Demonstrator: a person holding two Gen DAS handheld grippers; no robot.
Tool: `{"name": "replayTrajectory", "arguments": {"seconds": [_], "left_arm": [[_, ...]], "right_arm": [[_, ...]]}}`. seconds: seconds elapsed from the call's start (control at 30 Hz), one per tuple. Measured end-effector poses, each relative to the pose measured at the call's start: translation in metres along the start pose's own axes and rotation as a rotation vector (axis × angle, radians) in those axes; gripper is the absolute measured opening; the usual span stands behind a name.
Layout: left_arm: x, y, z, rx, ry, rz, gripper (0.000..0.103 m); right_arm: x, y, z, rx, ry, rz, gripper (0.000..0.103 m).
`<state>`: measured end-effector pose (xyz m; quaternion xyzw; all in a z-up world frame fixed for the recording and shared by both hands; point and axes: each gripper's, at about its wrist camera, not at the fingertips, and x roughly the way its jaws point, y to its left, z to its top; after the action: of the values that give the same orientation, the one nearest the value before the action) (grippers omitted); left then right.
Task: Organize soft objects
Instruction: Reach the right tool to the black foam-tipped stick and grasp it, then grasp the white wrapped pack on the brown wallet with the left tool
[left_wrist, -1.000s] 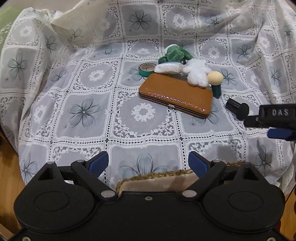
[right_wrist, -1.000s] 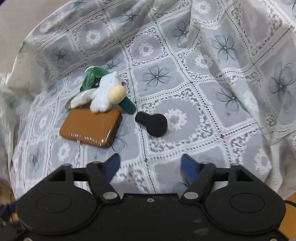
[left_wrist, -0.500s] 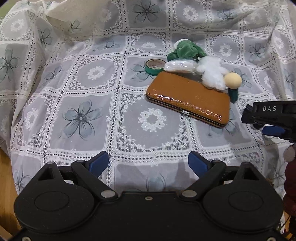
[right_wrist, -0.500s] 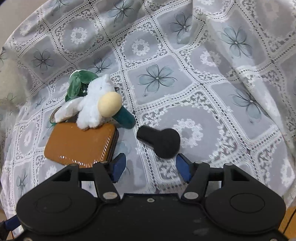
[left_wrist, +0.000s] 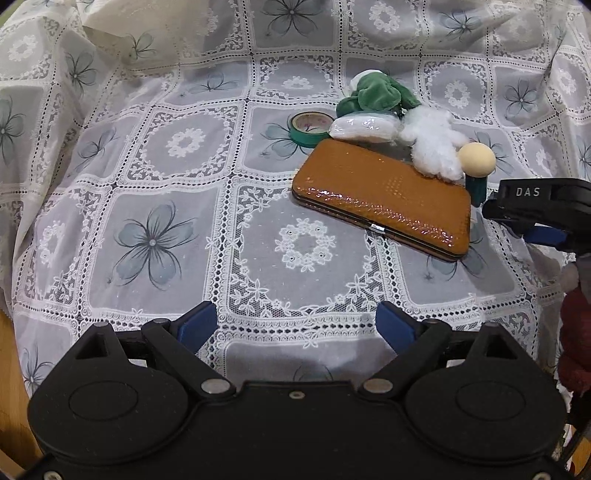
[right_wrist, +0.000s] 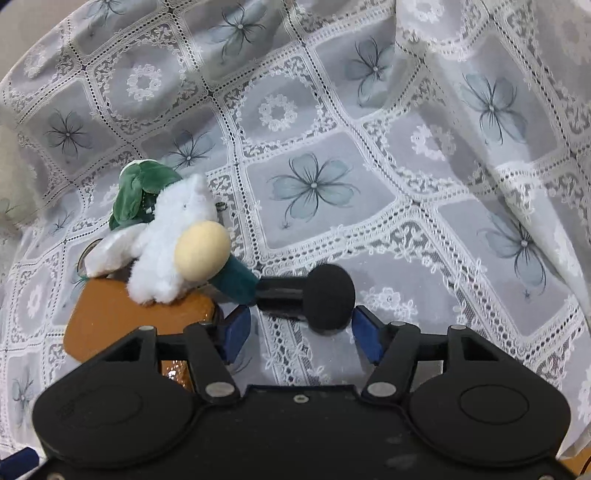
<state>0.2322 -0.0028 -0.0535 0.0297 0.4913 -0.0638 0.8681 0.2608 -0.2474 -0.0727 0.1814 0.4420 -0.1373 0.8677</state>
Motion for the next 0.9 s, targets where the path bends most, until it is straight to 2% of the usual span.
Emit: {"name": "replayTrajectory", "arguments": {"seconds": [0.1, 0.27, 0.43, 0.5, 0.63, 0.9], "left_arm": [[0.0, -0.002, 0.002, 0.007, -0.004, 0.002, 0.09], [0.0, -0.005, 0.005, 0.015, -0.01, 0.004, 0.09], [0.002, -0.008, 0.007, 0.023, -0.012, 0.005, 0.09], [0.002, -0.01, 0.008, 0.027, -0.014, 0.003, 0.09], [0.002, -0.012, 0.011, 0.026, -0.029, -0.003, 0.09], [0.004, -0.008, 0.039, 0.015, -0.093, -0.005, 0.09]], "right_arm": [[0.002, 0.002, -0.001, -0.023, -0.017, -0.008, 0.068], [0.004, 0.004, -0.005, -0.045, -0.039, 0.001, 0.073], [0.001, -0.006, -0.008, 0.014, -0.084, 0.02, 0.076], [0.002, -0.009, -0.007, 0.017, -0.08, 0.028, 0.076], [0.002, -0.009, -0.007, -0.012, -0.086, 0.014, 0.058], [-0.004, -0.018, -0.007, -0.028, -0.063, 0.065, 0.058]]}}
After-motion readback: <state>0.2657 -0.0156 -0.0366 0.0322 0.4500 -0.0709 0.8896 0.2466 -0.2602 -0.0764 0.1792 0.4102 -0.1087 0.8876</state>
